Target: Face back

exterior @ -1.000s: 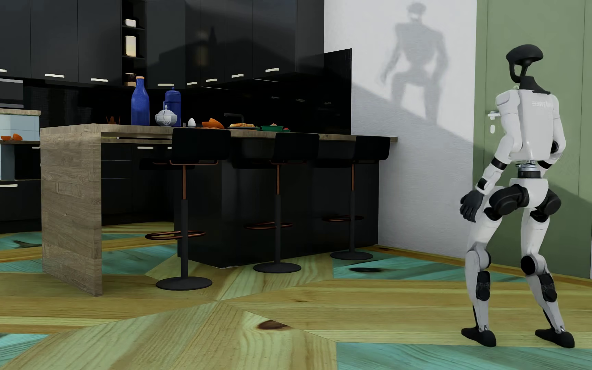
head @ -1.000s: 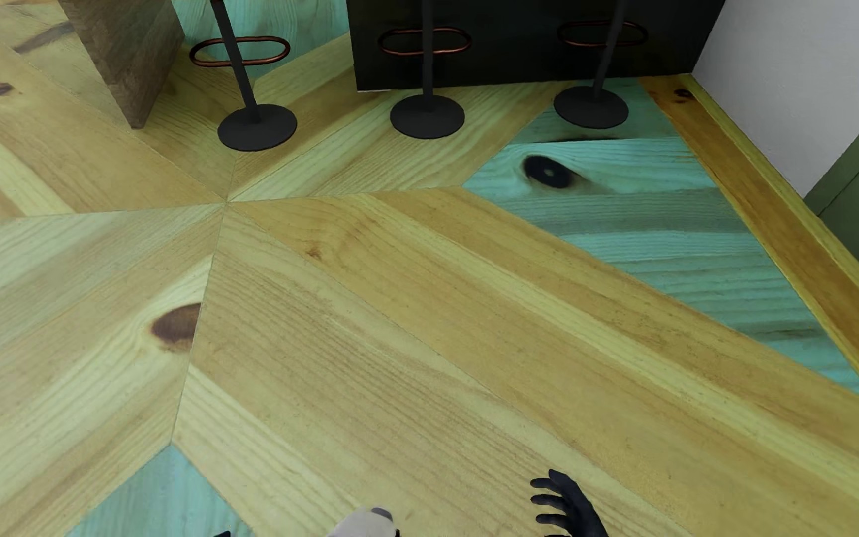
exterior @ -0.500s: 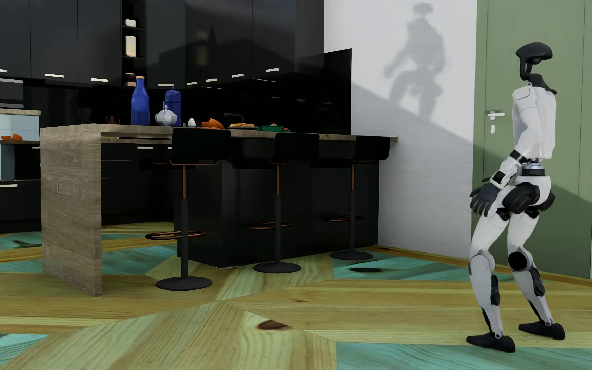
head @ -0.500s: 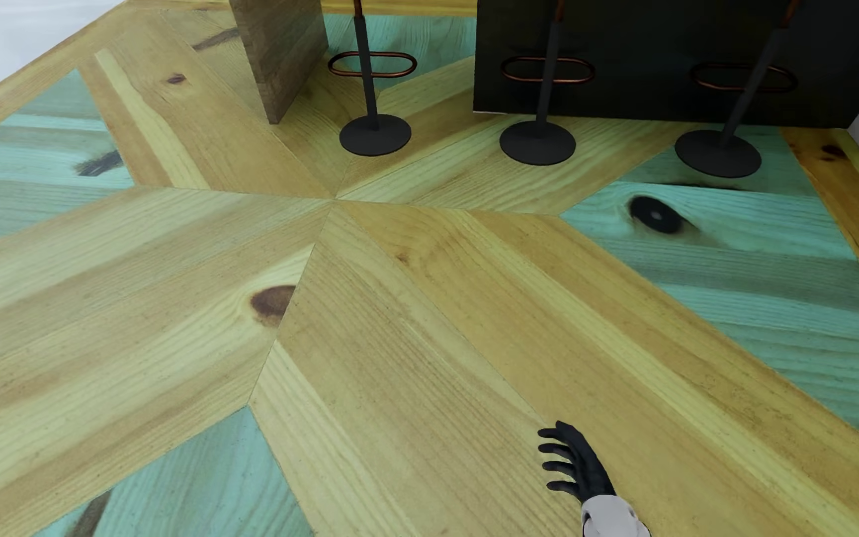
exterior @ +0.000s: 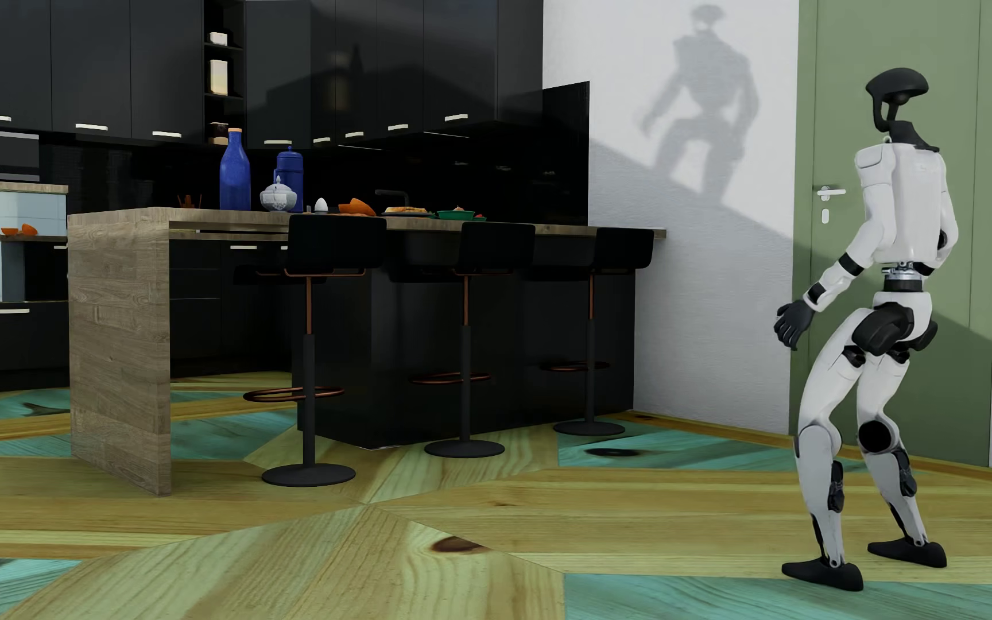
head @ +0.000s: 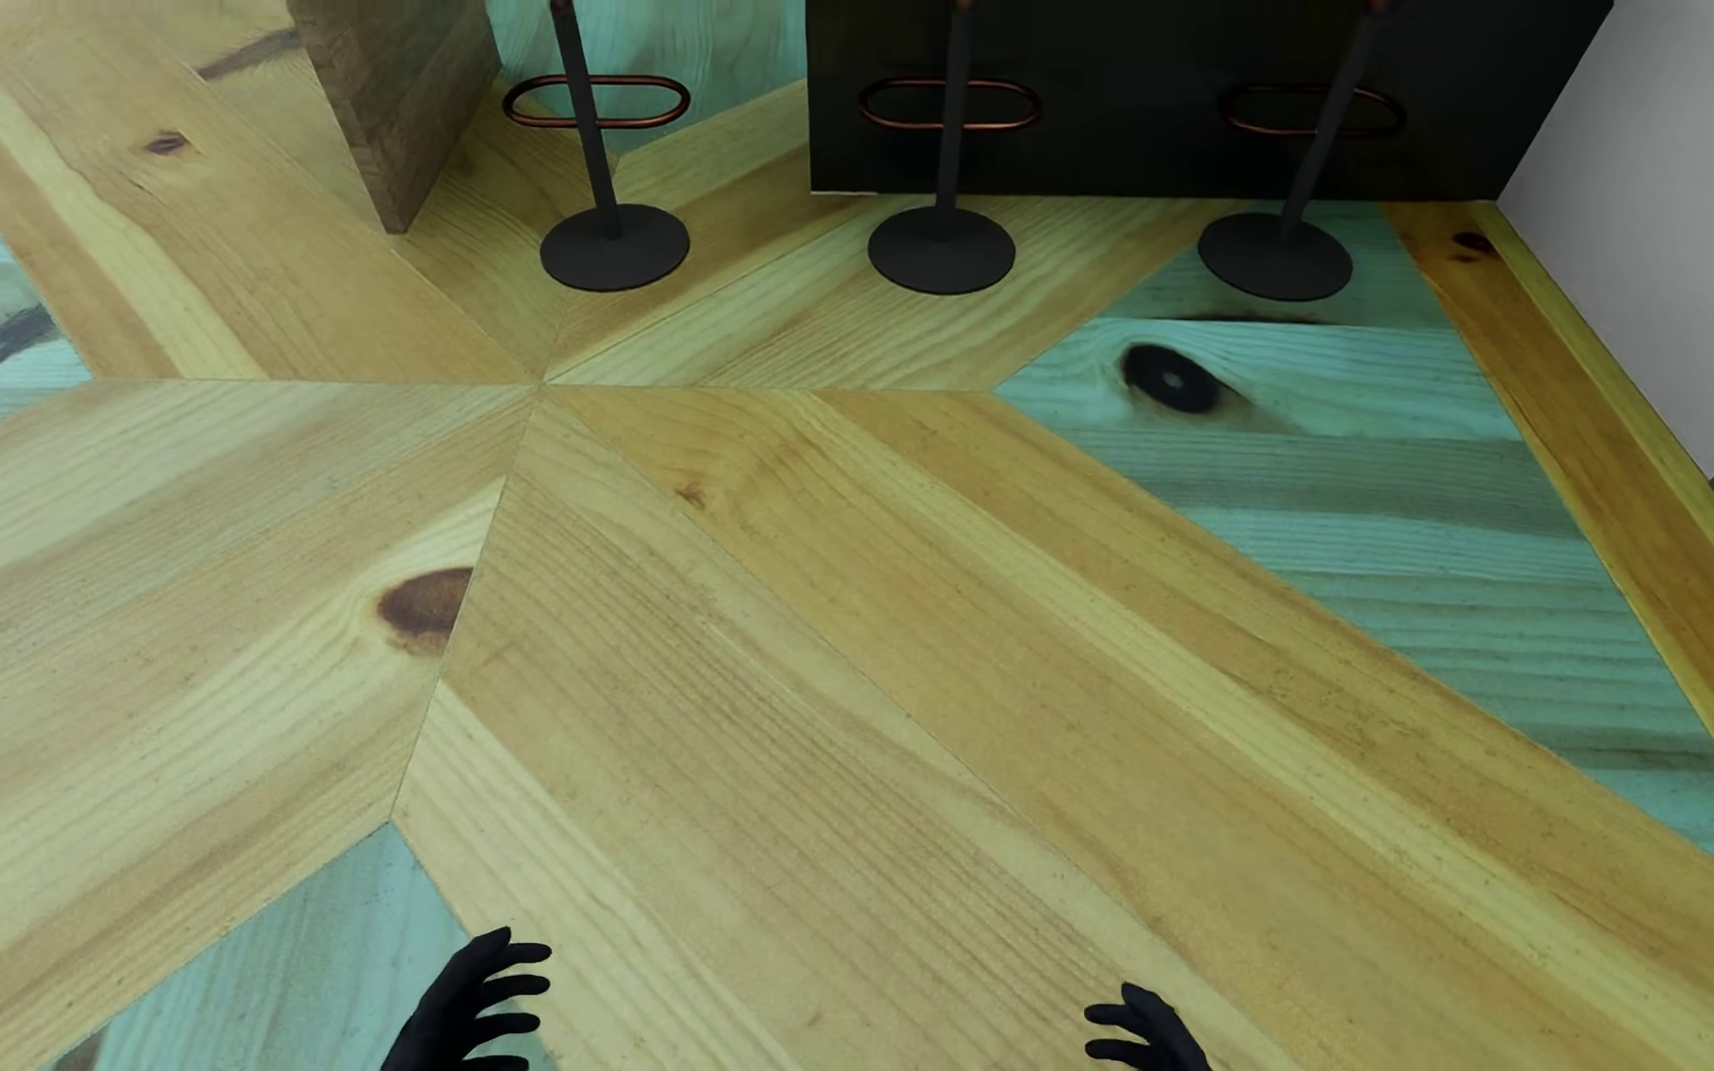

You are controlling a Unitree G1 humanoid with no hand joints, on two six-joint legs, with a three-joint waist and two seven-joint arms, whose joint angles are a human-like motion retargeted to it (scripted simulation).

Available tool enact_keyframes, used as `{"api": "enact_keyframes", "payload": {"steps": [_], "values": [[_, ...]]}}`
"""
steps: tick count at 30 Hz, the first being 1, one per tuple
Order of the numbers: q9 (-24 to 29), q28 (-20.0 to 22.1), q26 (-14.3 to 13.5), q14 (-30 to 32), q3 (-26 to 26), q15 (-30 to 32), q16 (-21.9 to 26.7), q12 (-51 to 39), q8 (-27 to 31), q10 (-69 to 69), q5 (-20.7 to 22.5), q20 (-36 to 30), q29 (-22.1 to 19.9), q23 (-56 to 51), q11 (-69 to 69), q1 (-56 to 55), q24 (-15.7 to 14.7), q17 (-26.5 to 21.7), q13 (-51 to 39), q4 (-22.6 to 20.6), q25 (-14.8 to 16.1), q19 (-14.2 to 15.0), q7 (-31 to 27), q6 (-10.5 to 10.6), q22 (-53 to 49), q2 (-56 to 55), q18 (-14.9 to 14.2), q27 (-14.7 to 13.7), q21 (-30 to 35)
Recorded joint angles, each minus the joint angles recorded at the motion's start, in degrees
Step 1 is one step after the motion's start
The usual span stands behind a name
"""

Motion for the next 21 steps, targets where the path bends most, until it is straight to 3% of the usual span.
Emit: {"api": "enact_keyframes", "payload": {"steps": [4,9,12,17,21], "values": [[-1.9,0.0,-1.0,-0.9,0.0,-0.6,-0.6,-0.1,-0.1,1.9,0.4,0.2,-0.8,0.6,0.9,-1.0,-1.6,-1.2,0.7,0.4,-1.1,0.0,-0.2,1.9,0.1,-0.5,0.1,1.7,0.1],[-1.5,0.0,2.0,-0.4,1.3,-0.8,-0.9,0.0,-0.7,1.1,0.0,0.0,-1.2,0.3,0.8,-0.6,-0.8,-0.9,-0.9,-0.1,1.1,-0.1,-0.8,0.9,-0.2,-0.1,-0.1,-0.2,0.8],[-1.2,-0.4,2.0,0.2,-0.8,0.1,-0.7,-0.8,-0.2,-0.7,0.7,0.2,-1.8,-0.2,-0.7,-0.2,-1.0,-0.6,-0.2,0.7,1.1,-0.5,-0.2,0.0,0.2,-0.2,-0.4,0.4,-0.3],[0.9,-0.1,-2.5,-1.3,-0.5,-0.9,0.5,-0.5,-0.4,1.6,0.9,0.1,-2.3,-0.2,0.5,-1.3,-0.3,-1.6,0.3,0.9,0.0,-0.5,-0.5,0.2,0.2,-0.7,-0.4,0.3,0.7],[2.0,1.6,1.1,-1.3,0.8,-1.2,-0.8,-0.6,-0.4,1.3,1.0,0.7,-2.3,-0.5,0.7,-0.3,-2.1,-1.0,-1.4,0.9,2.1,-0.7,-0.5,-0.1,-0.4,0.0,-0.7,-0.4,1.4]]}}
